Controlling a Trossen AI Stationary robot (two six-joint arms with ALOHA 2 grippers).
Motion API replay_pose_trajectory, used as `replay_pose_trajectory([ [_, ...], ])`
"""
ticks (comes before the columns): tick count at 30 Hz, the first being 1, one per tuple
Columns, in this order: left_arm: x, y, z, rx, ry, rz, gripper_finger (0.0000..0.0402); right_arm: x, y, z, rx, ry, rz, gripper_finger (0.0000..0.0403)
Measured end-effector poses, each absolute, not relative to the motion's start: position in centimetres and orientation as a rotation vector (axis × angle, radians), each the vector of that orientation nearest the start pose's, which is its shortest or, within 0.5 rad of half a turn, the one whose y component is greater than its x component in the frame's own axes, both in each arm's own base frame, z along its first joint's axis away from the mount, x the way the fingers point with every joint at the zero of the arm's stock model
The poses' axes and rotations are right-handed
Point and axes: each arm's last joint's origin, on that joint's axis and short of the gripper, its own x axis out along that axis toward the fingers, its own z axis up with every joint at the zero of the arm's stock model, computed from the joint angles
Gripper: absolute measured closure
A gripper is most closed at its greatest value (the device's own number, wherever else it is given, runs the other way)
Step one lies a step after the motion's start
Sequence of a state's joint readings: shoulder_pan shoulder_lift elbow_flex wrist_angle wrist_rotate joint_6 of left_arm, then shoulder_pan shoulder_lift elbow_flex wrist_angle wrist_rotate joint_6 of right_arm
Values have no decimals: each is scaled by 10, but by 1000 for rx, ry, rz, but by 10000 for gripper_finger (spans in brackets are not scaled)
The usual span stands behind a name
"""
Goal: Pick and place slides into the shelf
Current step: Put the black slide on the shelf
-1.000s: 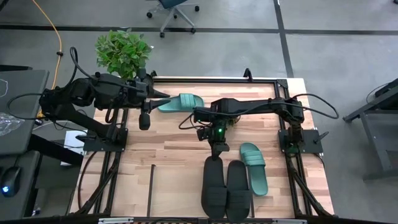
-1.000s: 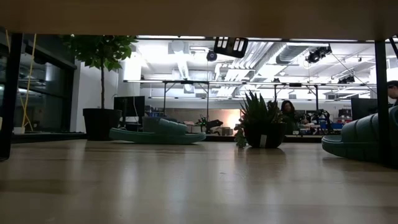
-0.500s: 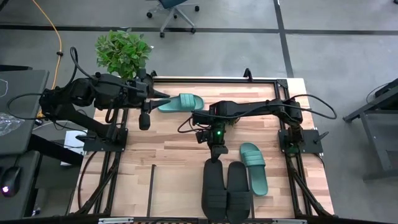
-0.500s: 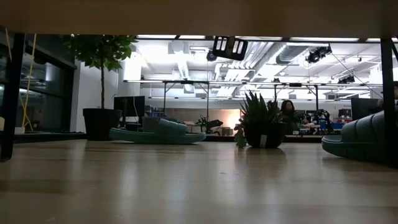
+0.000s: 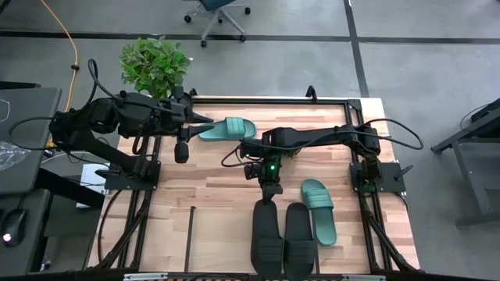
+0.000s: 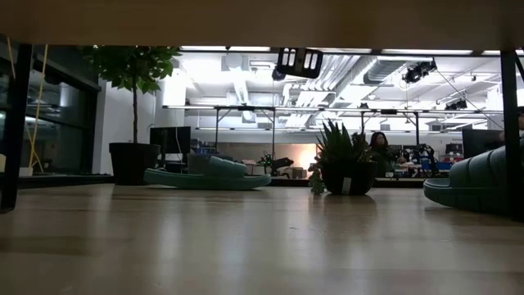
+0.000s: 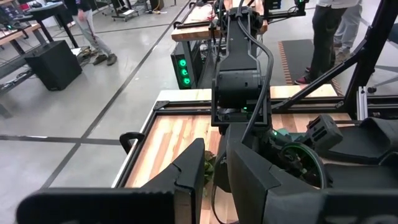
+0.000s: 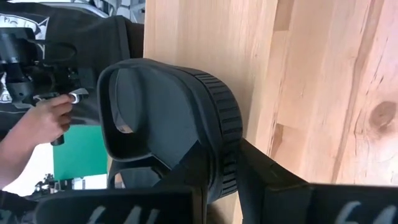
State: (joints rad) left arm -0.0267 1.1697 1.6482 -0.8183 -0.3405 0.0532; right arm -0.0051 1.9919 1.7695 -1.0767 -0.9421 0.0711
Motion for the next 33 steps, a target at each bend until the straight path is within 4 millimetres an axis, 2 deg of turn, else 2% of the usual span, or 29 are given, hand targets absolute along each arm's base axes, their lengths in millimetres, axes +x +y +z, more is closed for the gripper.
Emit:
replay_pose_trajectory([
  [33,197,4,481,112,343,296,344,388,28,264,698,1382,733,370],
])
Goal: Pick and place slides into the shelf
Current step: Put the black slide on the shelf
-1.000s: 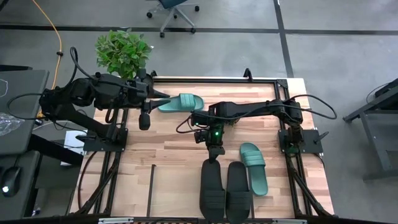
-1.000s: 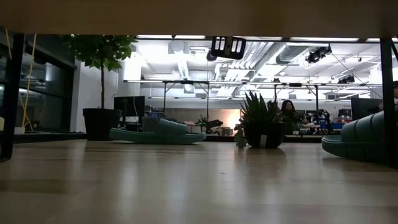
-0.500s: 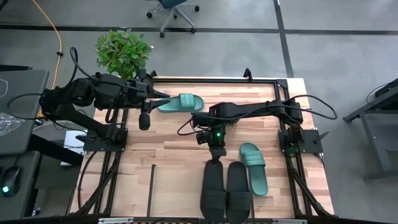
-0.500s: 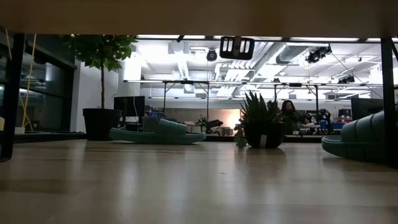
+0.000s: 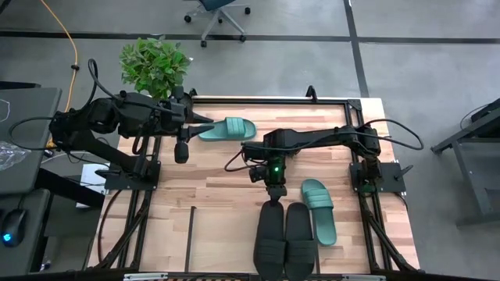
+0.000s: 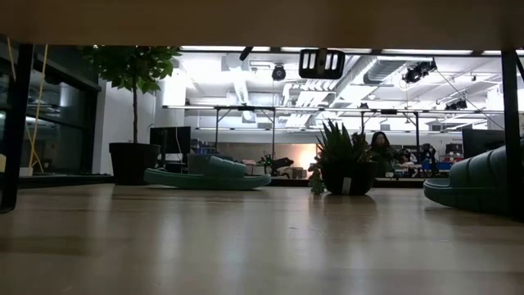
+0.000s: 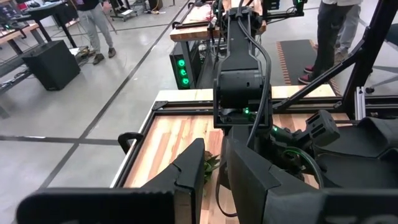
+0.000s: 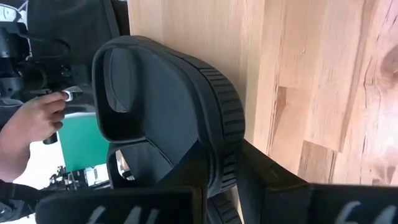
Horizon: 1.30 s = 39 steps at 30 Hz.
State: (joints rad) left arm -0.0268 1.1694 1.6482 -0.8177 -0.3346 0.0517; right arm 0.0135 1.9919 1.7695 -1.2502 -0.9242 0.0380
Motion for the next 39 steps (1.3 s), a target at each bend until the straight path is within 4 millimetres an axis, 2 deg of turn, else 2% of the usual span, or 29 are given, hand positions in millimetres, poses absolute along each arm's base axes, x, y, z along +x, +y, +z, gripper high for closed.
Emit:
replay_pose_trajectory([
  [7,197,4,481,107,342,294,344,388,28,264,689,1378,739,365],
  [22,197,4,481,107,342,291,344,387,27,262,620,1404,666,292],
  [39,197,4,481,106,343,287,344,388,19,263,648,1389,670,276],
])
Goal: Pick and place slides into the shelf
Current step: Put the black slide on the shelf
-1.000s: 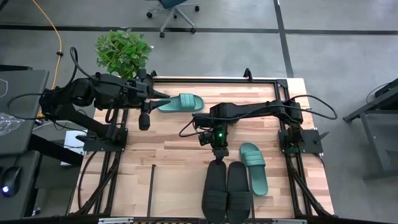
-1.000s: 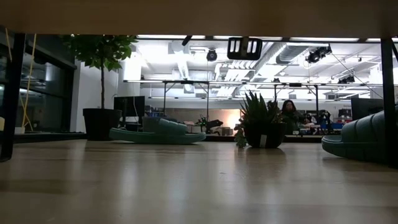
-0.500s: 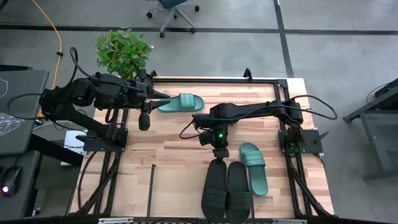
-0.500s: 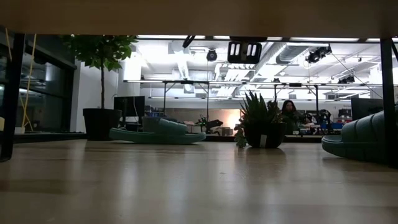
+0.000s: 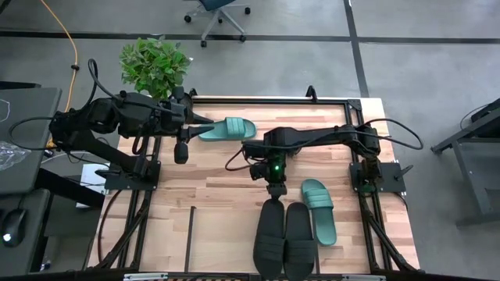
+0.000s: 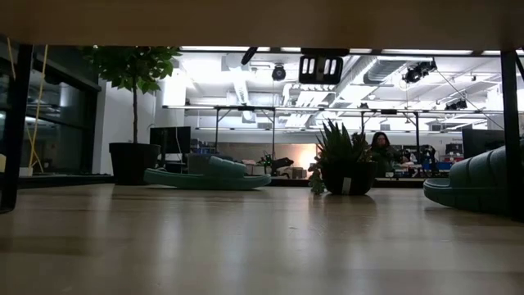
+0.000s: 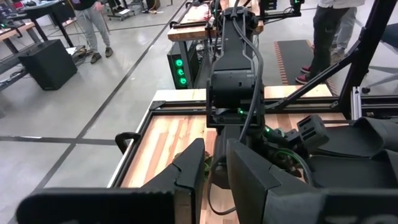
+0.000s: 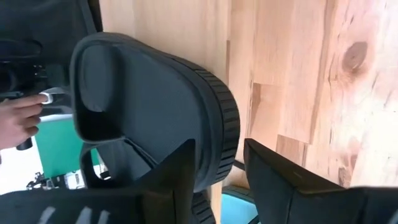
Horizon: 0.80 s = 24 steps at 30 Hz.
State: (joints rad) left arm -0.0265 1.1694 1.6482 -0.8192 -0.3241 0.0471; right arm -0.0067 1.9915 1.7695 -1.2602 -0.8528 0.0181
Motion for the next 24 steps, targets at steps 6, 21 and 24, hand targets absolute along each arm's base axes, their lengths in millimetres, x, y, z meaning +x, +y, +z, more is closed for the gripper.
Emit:
replay_pose_trajectory([
  [6,197,4,481,106,344,285,344,388,20,263,672,1381,697,276],
  [21,197,4,481,106,345,284,344,386,21,264,703,1380,744,276],
  [24,197,4,481,106,345,283,344,386,20,264,671,1388,719,276],
])
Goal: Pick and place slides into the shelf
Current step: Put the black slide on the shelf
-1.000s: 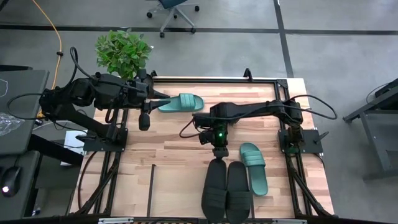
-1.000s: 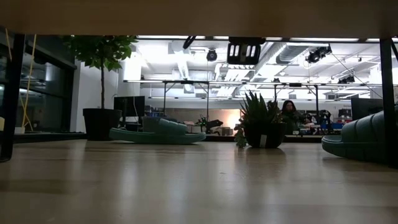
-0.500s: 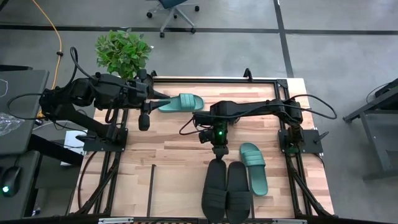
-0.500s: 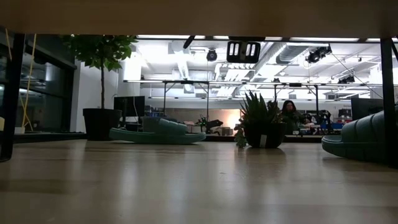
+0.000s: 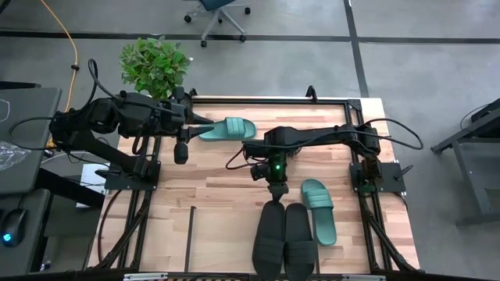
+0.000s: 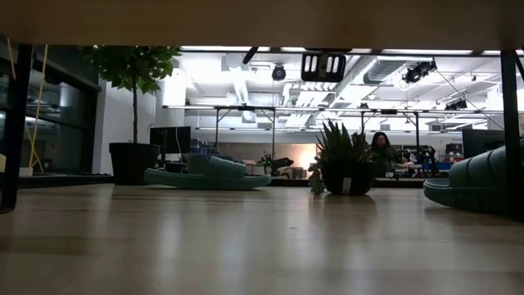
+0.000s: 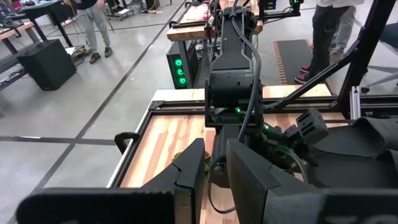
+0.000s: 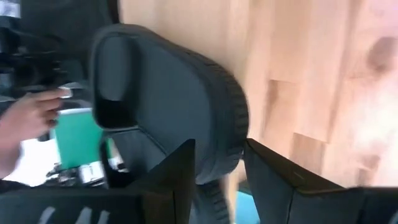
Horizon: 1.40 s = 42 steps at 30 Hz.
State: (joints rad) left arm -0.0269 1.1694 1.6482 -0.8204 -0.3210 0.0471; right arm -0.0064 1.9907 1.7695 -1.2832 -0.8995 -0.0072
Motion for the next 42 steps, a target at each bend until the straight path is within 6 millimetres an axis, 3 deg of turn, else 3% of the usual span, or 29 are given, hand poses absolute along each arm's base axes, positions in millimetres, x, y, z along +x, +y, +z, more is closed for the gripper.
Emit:
replay_pose_trajectory([
  [8,196,4,480,106,349,284,344,386,12,262,616,1391,659,276],
  [34,196,4,479,109,366,284,344,391,-3,265,701,1292,725,276],
  [42,196,4,479,109,366,284,344,393,-4,262,591,1322,599,288],
])
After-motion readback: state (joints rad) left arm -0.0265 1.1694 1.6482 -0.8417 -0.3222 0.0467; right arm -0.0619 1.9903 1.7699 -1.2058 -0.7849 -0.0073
